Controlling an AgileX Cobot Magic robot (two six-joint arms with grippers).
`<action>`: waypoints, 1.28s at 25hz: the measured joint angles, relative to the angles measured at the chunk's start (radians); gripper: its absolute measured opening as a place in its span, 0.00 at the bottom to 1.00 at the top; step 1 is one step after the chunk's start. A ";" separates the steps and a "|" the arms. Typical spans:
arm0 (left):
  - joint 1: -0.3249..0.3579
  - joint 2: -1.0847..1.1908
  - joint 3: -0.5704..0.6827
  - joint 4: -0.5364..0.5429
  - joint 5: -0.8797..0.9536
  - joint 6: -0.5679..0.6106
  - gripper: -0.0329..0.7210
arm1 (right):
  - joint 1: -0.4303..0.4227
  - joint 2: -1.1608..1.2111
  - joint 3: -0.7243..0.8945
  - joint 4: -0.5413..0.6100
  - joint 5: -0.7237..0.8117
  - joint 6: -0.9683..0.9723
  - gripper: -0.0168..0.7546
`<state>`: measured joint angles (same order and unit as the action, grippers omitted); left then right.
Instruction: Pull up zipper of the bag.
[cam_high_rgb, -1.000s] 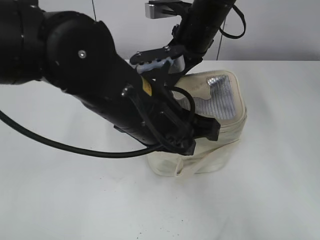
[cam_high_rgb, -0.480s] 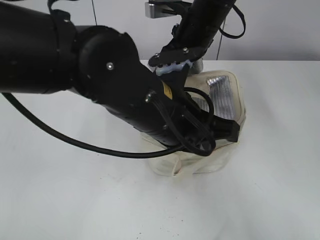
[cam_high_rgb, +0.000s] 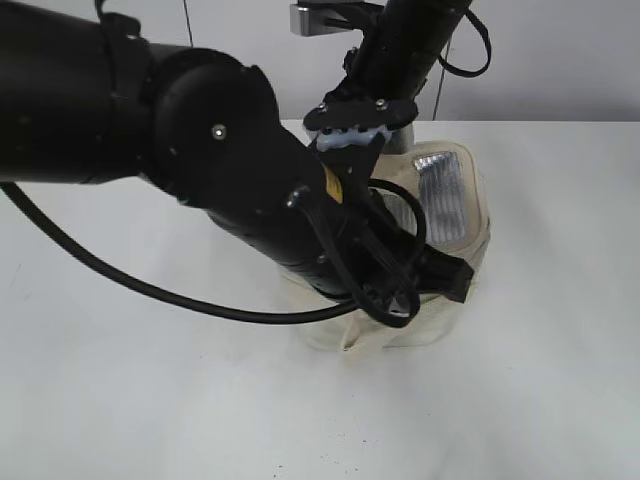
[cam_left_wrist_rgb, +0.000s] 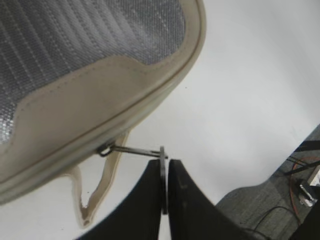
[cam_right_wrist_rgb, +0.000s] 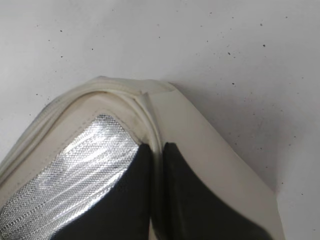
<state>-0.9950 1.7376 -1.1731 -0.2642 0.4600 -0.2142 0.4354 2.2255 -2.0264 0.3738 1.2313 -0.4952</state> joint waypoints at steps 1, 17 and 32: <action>0.000 -0.005 0.000 0.017 0.010 0.000 0.10 | 0.000 0.000 0.000 0.000 0.001 0.000 0.07; 0.154 -0.188 -0.019 0.304 0.064 0.002 0.65 | -0.005 -0.026 -0.014 -0.058 -0.007 0.114 0.57; 0.360 0.003 -0.246 0.273 0.018 0.278 0.65 | -0.200 -0.068 -0.014 -0.089 -0.008 0.198 0.58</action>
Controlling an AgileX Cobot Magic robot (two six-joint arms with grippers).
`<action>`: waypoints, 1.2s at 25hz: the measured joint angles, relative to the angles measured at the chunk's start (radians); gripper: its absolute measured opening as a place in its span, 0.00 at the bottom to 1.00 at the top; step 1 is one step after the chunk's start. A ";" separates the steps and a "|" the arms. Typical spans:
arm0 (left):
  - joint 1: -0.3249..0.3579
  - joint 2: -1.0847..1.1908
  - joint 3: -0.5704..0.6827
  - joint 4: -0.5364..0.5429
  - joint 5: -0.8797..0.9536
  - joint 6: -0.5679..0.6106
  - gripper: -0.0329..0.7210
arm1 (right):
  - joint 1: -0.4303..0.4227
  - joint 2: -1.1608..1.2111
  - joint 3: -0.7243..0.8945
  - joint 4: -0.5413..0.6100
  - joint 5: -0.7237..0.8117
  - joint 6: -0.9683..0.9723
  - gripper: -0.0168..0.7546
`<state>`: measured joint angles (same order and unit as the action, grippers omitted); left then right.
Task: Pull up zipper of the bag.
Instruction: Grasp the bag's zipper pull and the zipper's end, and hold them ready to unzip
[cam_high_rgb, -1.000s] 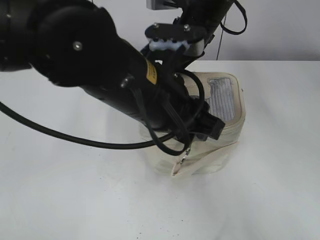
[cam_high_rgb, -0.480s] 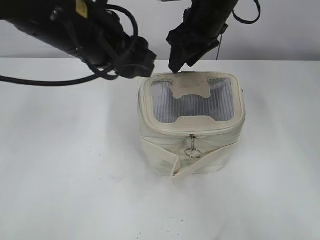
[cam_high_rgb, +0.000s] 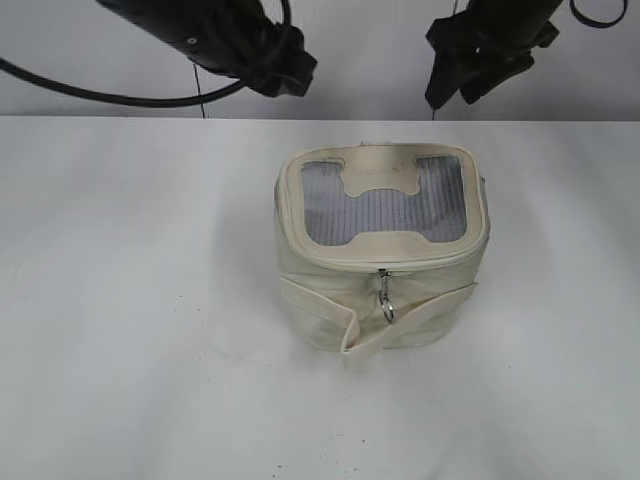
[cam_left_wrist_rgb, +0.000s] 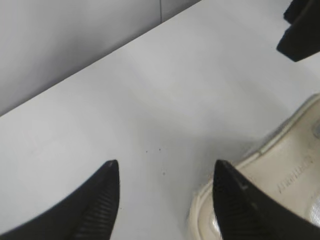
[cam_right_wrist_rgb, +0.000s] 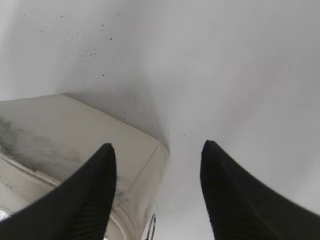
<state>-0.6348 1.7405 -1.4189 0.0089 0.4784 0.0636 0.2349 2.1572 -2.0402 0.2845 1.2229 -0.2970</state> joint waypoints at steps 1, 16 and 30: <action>0.000 0.031 -0.037 0.000 0.012 0.008 0.65 | -0.010 -0.008 0.000 -0.002 0.000 0.002 0.58; 0.001 0.420 -0.592 -0.508 0.374 0.447 0.65 | -0.062 -0.223 0.305 -0.109 -0.003 0.016 0.58; 0.001 0.552 -0.692 -0.672 0.522 0.642 0.67 | -0.062 -0.344 0.575 -0.116 -0.003 0.086 0.58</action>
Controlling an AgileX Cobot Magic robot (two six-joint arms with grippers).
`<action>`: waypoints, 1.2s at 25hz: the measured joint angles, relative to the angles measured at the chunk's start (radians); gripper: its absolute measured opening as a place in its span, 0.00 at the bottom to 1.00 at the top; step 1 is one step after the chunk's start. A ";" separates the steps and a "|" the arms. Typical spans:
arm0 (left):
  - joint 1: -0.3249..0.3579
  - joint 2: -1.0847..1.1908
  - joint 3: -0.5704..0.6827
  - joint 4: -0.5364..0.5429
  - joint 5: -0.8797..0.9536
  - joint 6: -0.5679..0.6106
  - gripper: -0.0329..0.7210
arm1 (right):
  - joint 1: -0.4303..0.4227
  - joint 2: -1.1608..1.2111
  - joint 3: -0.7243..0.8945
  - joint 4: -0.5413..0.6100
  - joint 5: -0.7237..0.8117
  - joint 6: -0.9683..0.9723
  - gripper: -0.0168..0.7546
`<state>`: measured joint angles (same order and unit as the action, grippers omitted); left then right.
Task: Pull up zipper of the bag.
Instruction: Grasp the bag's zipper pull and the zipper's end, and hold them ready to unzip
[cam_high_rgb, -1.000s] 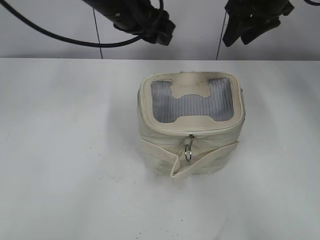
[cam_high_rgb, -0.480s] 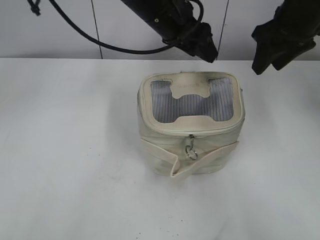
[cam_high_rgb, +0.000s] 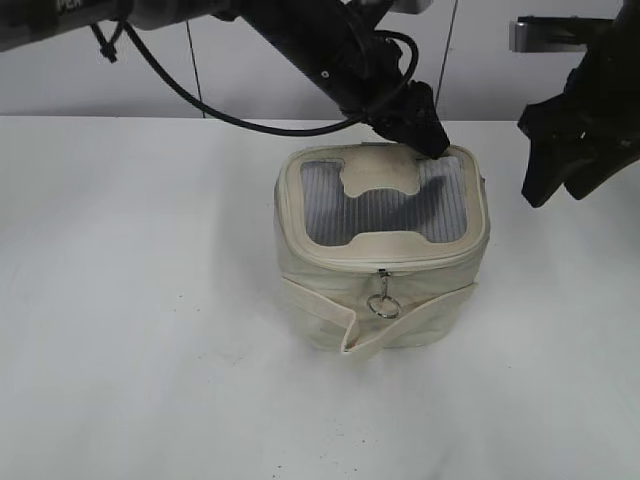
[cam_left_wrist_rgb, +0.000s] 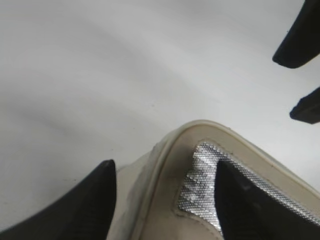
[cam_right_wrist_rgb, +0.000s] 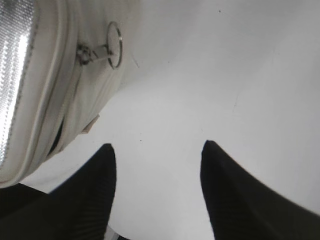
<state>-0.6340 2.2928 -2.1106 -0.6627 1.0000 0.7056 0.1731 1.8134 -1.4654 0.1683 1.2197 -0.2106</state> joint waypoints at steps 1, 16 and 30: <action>0.000 0.008 0.000 -0.005 0.000 0.003 0.67 | 0.000 0.000 0.009 0.001 0.000 0.000 0.58; 0.000 0.066 -0.008 -0.043 -0.037 0.019 0.64 | 0.000 -0.002 0.019 0.027 -0.004 -0.020 0.58; -0.001 0.066 -0.013 -0.027 0.029 0.019 0.10 | -0.098 -0.111 0.297 0.124 -0.290 -0.179 0.58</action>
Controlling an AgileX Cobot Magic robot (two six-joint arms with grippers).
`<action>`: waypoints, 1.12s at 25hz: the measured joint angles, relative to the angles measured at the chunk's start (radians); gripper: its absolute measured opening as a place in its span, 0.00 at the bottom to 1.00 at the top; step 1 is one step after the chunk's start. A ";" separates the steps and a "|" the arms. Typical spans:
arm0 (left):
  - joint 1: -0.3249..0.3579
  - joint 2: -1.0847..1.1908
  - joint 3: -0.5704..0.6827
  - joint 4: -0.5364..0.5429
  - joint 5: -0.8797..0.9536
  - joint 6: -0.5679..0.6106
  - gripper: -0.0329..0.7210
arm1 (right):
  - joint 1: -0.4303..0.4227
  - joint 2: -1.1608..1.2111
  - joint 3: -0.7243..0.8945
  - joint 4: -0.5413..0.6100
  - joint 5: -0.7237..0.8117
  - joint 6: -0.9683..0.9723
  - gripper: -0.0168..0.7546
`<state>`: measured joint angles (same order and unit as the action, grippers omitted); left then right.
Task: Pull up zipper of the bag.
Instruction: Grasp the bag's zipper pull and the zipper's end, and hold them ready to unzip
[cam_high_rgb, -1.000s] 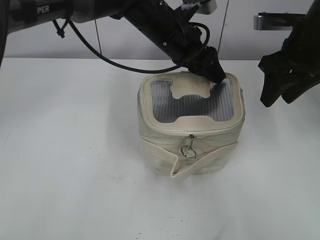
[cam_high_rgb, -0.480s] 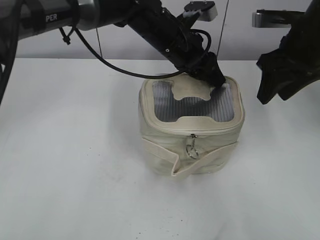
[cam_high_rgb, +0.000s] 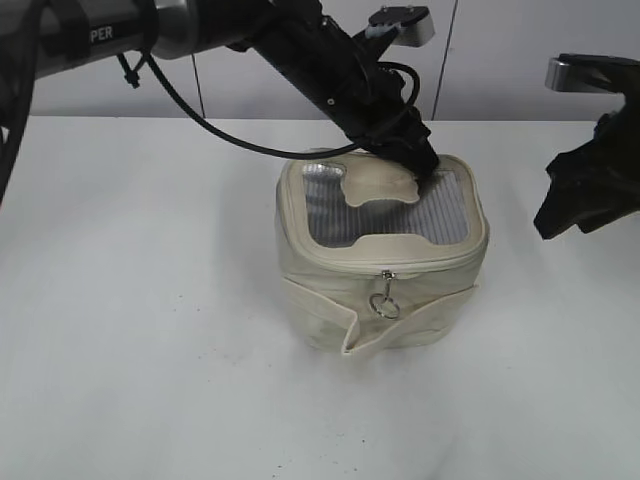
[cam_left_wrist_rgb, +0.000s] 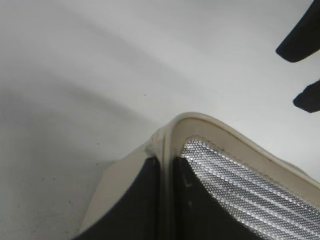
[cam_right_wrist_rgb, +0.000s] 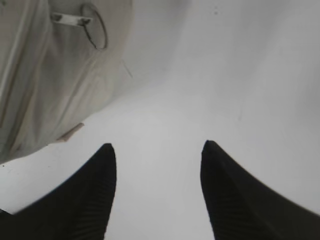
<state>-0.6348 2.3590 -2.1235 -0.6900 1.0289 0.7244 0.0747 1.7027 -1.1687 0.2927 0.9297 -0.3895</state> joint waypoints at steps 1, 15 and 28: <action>0.000 0.000 -0.003 -0.001 0.008 0.000 0.10 | -0.003 -0.012 0.035 0.037 -0.036 -0.036 0.58; 0.002 0.000 -0.006 -0.004 0.040 0.000 0.10 | -0.005 0.033 0.143 0.396 -0.264 -0.553 0.58; 0.003 0.000 -0.006 -0.003 0.042 0.000 0.10 | -0.005 0.166 0.140 0.674 -0.337 -0.871 0.30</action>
<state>-0.6320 2.3590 -2.1294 -0.6931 1.0704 0.7244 0.0702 1.8691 -1.0290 0.9665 0.5930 -1.2602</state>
